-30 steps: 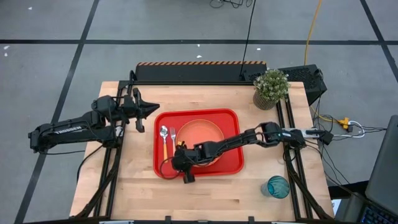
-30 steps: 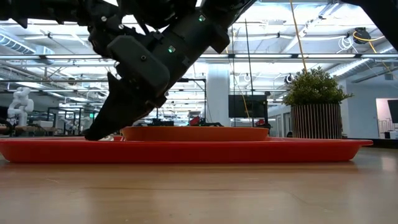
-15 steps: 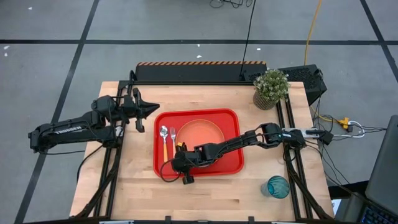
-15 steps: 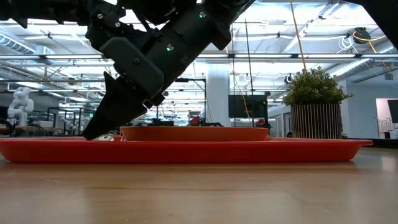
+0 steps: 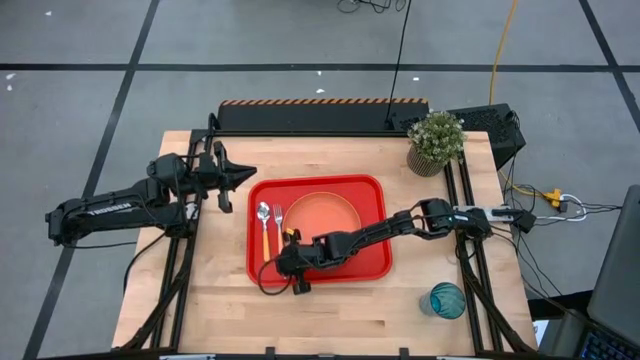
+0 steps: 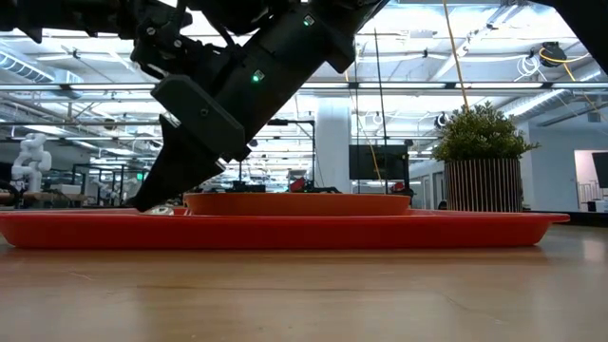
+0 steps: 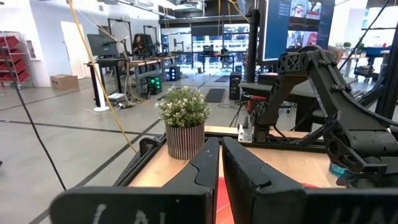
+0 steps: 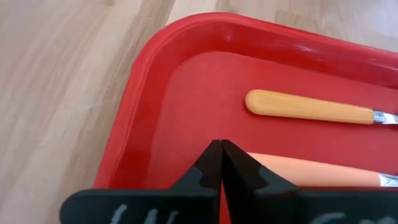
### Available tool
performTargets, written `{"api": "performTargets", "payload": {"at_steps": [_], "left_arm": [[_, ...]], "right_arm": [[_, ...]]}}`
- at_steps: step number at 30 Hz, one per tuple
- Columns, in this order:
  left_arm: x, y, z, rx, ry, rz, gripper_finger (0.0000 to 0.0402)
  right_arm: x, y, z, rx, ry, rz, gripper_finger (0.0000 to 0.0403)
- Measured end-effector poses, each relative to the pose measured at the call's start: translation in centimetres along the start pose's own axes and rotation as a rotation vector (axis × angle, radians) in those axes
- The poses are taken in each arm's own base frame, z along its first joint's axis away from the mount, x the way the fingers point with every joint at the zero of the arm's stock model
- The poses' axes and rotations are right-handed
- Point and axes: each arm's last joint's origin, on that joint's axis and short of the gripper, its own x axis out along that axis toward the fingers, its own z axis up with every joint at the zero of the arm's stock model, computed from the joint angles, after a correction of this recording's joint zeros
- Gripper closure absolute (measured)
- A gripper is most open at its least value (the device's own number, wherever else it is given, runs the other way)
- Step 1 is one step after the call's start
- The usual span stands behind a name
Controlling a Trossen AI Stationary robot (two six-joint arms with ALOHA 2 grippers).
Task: Pick and place plate/cup/fork/spoon on tray
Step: Adjust the light orange plate on the orange serving tray
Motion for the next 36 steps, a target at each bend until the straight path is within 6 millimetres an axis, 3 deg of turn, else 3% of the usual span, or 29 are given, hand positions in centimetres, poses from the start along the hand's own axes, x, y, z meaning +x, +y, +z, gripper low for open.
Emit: {"api": "performTargets", "payload": {"at_steps": [11,20,36], "left_arm": [[0.0,0.0,0.0,0.012,-0.001,0.000,0.0376],[0.0,0.0,0.0,0.012,-0.001,0.000,0.0376],[0.0,0.0,0.1,-0.003,-0.015,0.000,0.0376]], "right_arm": [[0.0,0.5,0.5,-0.018,-0.055,0.059,0.0403],[0.4,0.7,-0.7,0.011,-0.009,0.114,0.0403],[1.3,0.4,-1.2,0.015,-0.001,0.031,0.0403]]}}
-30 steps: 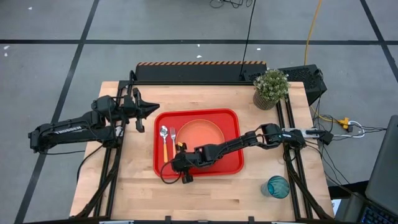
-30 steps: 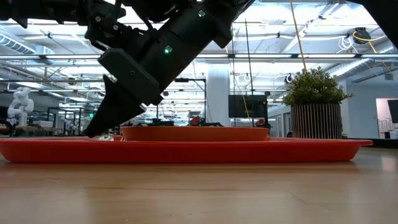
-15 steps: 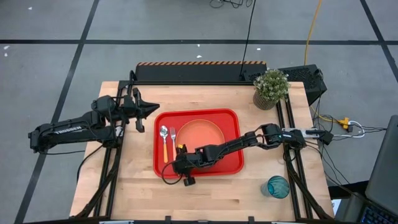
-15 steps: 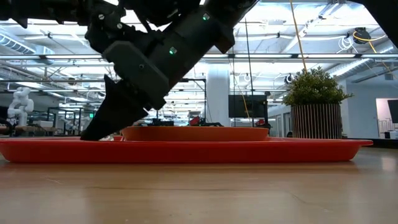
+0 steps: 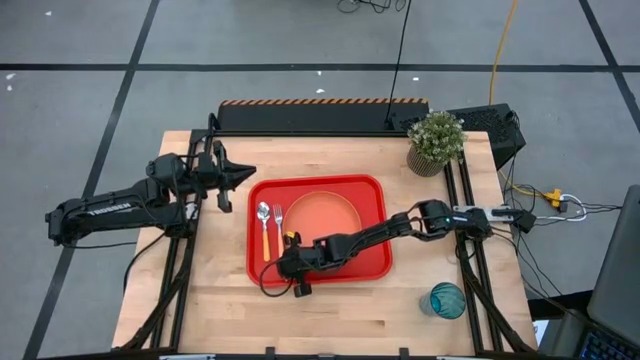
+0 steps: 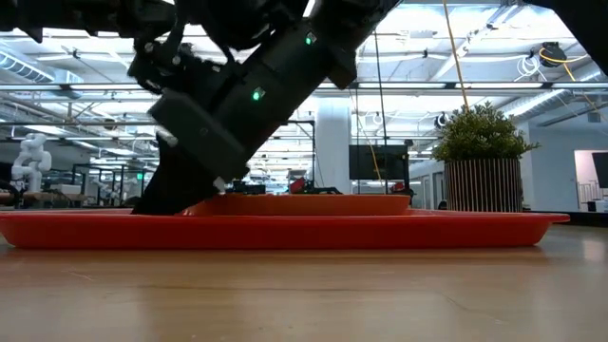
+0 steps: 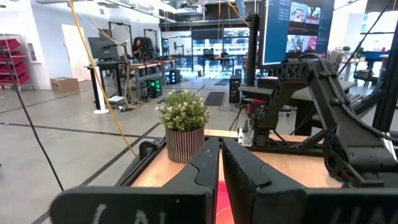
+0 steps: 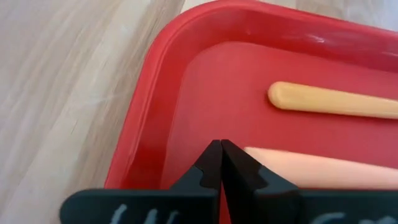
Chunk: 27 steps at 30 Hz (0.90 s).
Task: Pick and place plate/cup/fork/spoon on tray
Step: Adjust the light orange plate on the orange serving tray
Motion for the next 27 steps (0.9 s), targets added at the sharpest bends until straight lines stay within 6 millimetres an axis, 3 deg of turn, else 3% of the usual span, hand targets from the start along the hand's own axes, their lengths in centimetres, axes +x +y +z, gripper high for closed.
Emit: {"api": "performTargets", "payload": {"at_steps": [27], "left_arm": [[0.00,0.01,0.04,0.002,-0.004,0.001,0.0376]], "right_arm": [[0.63,-0.41,0.42,-0.085,-0.079,-0.136,0.0403]]}}
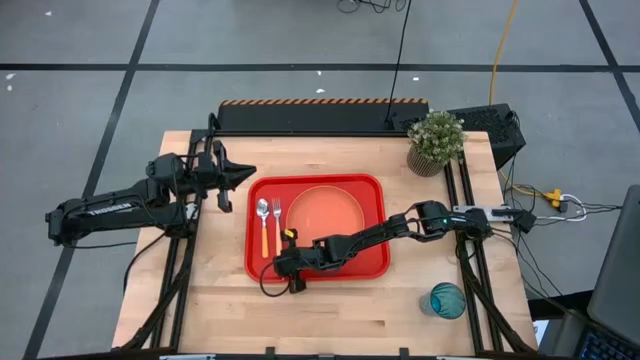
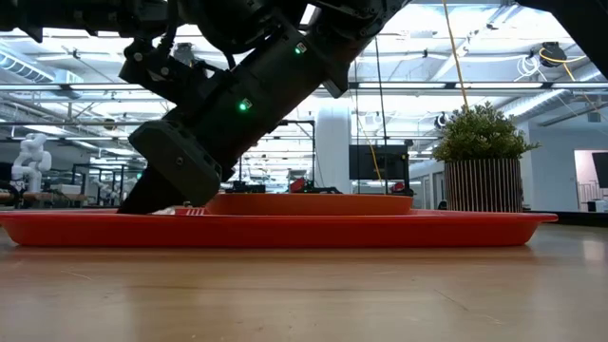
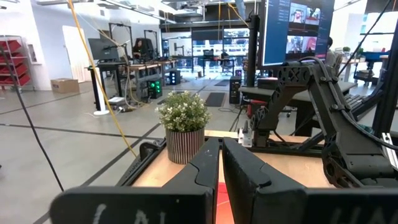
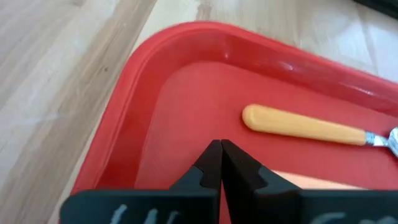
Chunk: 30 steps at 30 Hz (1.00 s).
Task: Pick and place plate/cup/fork/spoon on tray
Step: Adjust the light orange plate on the orange serving tray, then put the blue cup on the orange serving tray
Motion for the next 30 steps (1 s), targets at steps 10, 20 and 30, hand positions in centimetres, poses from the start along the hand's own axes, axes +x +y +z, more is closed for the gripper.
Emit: {"api": "performTargets", "payload": {"at_steps": [10,20,30], "left_arm": [[0.0,0.0,0.0,0.000,0.000,0.000,0.0376],[0.0,0.0,0.0,0.000,-0.002,0.000,0.0376],[0.0,0.0,-0.5,-0.003,0.048,-0.003,0.0376]], "right_arm": [[-0.4,0.2,1.1,-0.029,-0.085,-0.012,0.0403],[0.0,-3.5,1.0,0.084,-0.128,0.003,0.0403],[-2.5,-4.9,5.9,-0.066,-0.033,0.016,0.0403]]}}
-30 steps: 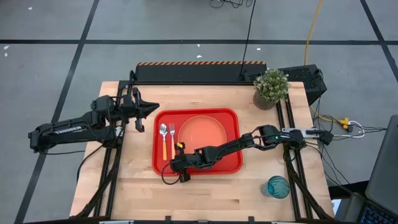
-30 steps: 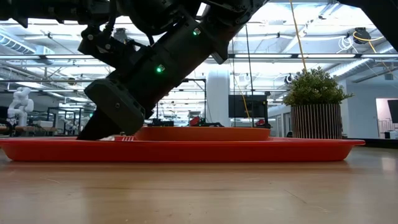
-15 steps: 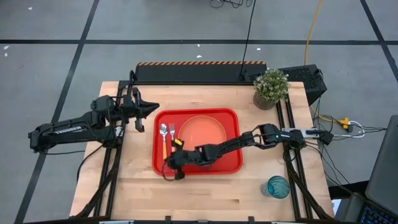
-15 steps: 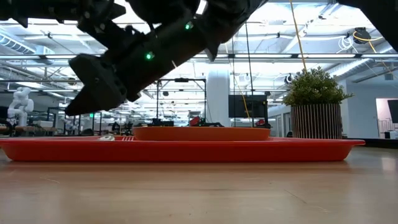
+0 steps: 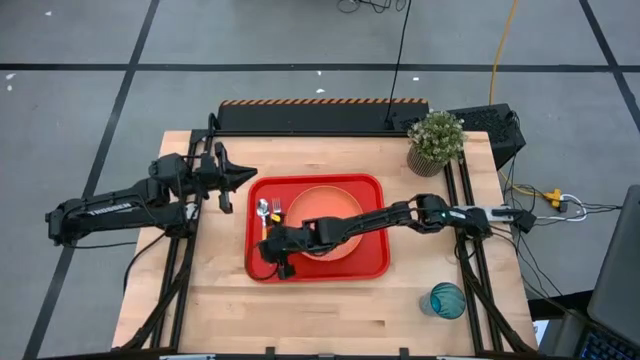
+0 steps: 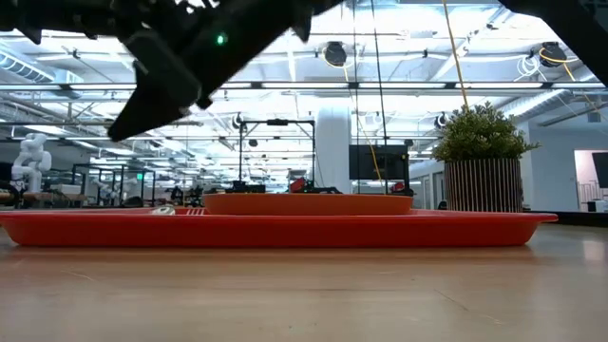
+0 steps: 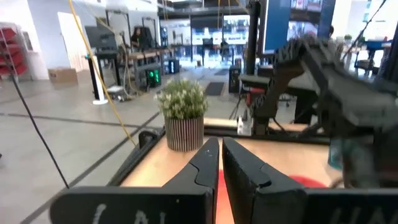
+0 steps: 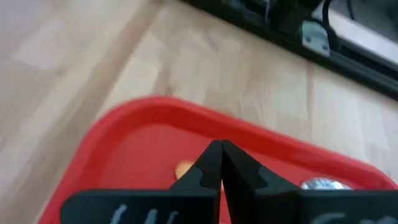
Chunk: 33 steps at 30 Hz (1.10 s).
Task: Pick and place plate/cup/fork/spoon on tray
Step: Put the blue cup on the orange serving tray
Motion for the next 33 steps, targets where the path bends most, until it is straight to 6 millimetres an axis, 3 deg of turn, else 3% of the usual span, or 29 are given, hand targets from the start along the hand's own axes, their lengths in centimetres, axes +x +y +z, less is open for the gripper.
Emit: {"api": "performTargets", "payload": {"at_steps": [6,11,17,22,26,33], "left_arm": [[0.0,0.0,-0.3,0.023,0.027,-0.006,0.0376],[-0.3,0.0,0.1,0.040,-0.002,0.000,0.0376],[-0.9,0.0,0.3,0.074,-0.016,0.051,0.0376],[-0.9,0.0,-0.7,0.081,0.087,0.047,0.0376],[-0.7,0.3,-0.8,0.106,0.108,0.139,0.0376],[-0.8,0.4,-0.8,0.067,0.106,0.173,0.0376]], "right_arm": [[-2.2,-1.2,1.8,0.009,0.113,0.043,0.0403],[-2.3,-2.1,1.5,0.053,0.116,0.140,0.0403],[-2.2,-2.4,1.9,-0.013,0.062,0.125,0.0403],[-2.4,-2.6,0.9,-0.016,0.166,0.124,0.0403],[-4.8,-3.8,1.0,-0.012,0.278,0.009,0.0403],[-13.6,-5.0,2.8,0.184,0.388,-0.031,0.0403]]}}
